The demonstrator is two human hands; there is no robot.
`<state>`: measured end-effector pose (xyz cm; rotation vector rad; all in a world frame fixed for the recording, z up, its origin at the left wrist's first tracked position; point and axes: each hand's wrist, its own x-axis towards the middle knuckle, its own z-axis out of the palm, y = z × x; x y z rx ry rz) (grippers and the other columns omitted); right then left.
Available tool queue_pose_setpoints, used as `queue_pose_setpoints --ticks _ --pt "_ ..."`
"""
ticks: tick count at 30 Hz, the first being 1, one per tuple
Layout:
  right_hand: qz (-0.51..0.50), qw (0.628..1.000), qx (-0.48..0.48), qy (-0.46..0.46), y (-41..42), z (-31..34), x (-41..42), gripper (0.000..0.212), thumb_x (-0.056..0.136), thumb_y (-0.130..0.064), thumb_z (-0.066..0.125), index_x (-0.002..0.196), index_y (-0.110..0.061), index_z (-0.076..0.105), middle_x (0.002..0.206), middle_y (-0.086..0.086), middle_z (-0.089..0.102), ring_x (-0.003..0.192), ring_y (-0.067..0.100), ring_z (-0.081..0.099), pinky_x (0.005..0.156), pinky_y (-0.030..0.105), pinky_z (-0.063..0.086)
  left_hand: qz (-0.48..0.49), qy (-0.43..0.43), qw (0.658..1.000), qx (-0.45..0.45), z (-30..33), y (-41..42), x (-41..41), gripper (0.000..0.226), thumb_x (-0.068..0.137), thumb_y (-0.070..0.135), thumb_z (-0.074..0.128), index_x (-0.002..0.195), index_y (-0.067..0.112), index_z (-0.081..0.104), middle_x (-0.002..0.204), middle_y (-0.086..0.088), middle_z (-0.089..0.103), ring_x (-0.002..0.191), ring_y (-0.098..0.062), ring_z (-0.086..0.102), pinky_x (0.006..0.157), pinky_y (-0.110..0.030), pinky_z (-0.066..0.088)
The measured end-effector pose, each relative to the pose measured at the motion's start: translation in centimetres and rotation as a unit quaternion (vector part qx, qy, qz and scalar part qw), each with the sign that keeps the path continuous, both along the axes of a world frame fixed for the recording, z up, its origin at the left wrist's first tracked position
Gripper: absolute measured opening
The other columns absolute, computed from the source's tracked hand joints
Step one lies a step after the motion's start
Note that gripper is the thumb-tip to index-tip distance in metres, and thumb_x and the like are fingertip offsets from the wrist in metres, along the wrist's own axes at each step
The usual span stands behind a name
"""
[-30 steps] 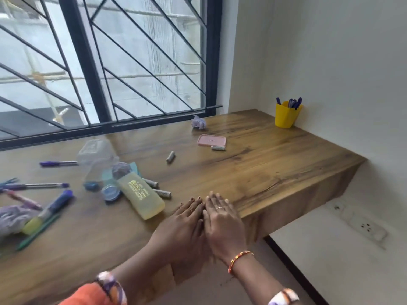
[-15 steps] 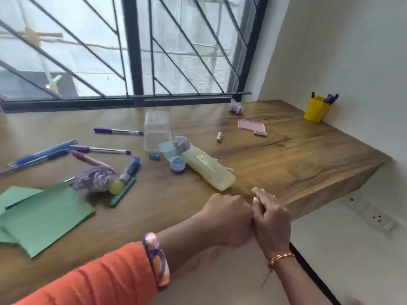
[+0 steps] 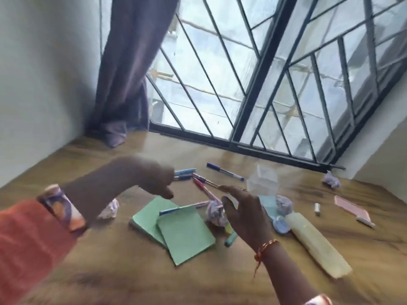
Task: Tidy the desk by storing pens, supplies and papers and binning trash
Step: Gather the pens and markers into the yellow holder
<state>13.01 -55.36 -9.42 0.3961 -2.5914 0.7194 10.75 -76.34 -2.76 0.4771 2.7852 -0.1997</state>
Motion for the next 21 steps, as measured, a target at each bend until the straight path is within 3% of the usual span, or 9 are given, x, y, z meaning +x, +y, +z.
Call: queue_pose_setpoints --ticks 2,5,7,10,12,16,18,19,21 --pt "0.001 0.996 0.017 -0.089 -0.8 0.2 -3.3 0.037 0.088 -0.008 0.052 0.123 -0.017 0.059 0.124 0.006 0.063 0.115 0.022 0.058 0.090 0.017 0.038 0.049 0.003 0.999 -0.003 -1.0 -1.9 -1.5 0.044 0.092 0.039 0.049 0.123 0.009 0.052 0.125 -0.009 0.057 0.112 -0.027 0.055 0.086 -0.030 0.043" --pt "-0.013 0.975 0.124 -0.183 -1.3 -0.2 -8.1 0.046 0.092 -0.007 0.044 0.137 -0.014 0.043 0.139 0.011 0.049 0.128 0.025 0.046 0.104 0.025 0.033 0.083 0.016 0.996 -0.006 -3.3 -2.7 -3.4 0.040 0.093 0.034 0.048 0.124 0.009 0.052 0.128 -0.009 0.056 0.115 -0.026 0.054 0.091 -0.032 0.044" --pt "-0.033 0.948 0.217 -0.229 -1.4 -0.5 -9.8 0.046 0.094 -0.010 0.040 0.140 -0.016 0.039 0.142 0.011 0.046 0.129 0.024 0.044 0.103 0.025 0.031 0.100 0.033 0.994 -0.004 -5.0 -2.6 -4.5 0.038 0.093 0.032 0.048 0.125 0.012 0.052 0.129 -0.008 0.054 0.117 -0.025 0.054 0.094 -0.034 0.044" --pt "-0.063 0.931 0.288 -0.218 -1.2 -1.1 -10.9 0.033 0.090 -0.019 0.045 0.120 -0.018 0.059 0.121 0.014 0.061 0.115 0.028 0.055 0.092 0.029 0.043 0.118 0.068 0.990 0.023 -6.5 -2.4 -5.4 0.035 0.091 0.025 0.049 0.126 0.017 0.050 0.130 -0.006 0.052 0.120 -0.023 0.052 0.096 -0.033 0.042" --pt "-0.079 0.933 0.293 -0.191 -1.0 -1.4 -11.1 0.026 0.086 -0.022 0.051 0.108 -0.021 0.065 0.112 0.009 0.066 0.108 0.027 0.059 0.087 0.030 0.046 0.120 0.076 0.989 0.038 -6.8 -2.4 -5.4 0.036 0.090 0.020 0.049 0.125 0.016 0.051 0.129 -0.007 0.053 0.119 -0.025 0.053 0.095 -0.033 0.043" --pt "-0.065 0.939 0.278 -0.191 -0.3 -1.5 -11.0 0.042 0.081 -0.012 0.059 0.122 -0.024 0.058 0.117 0.005 0.064 0.110 0.022 0.059 0.091 0.029 0.047 0.162 0.031 0.984 0.074 -5.8 -2.9 -5.2 0.026 0.085 0.013 0.056 0.110 0.009 0.060 0.109 -0.009 0.061 0.104 -0.027 0.061 0.080 -0.031 0.049" --pt "-0.062 0.951 0.245 -0.177 0.2 -1.0 -10.6 0.049 0.081 -0.008 0.057 0.127 -0.024 0.054 0.115 0.005 0.065 0.107 0.022 0.061 0.090 0.032 0.050 0.200 -0.011 0.967 0.156 -4.7 -3.3 -5.6 0.015 0.083 0.006 0.057 0.094 0.003 0.065 0.091 -0.008 0.070 0.075 -0.021 0.063 0.060 -0.025 0.051" --pt "-0.061 0.961 0.215 -0.162 0.5 -0.6 -10.4 0.051 0.080 -0.008 0.057 0.128 -0.022 0.052 0.112 0.006 0.067 0.102 0.023 0.063 0.086 0.033 0.052 0.222 -0.035 0.948 0.224 -4.0 -3.4 -5.8 0.016 0.083 0.003 0.057 0.096 -0.001 0.065 0.076 -0.004 0.072 0.062 -0.016 0.061 0.054 -0.021 0.049" --pt "-0.056 0.982 0.132 -0.120 1.8 0.8 -9.6 0.051 0.077 -0.009 0.059 0.127 -0.018 0.053 0.097 0.008 0.070 0.089 0.024 0.065 0.078 0.033 0.054 0.238 -0.069 0.901 0.356 -2.3 -2.5 -6.0 0.021 0.083 -0.002 0.060 0.102 -0.009 0.063 0.055 -0.001 0.066 0.052 -0.011 0.059 0.054 -0.018 0.051"
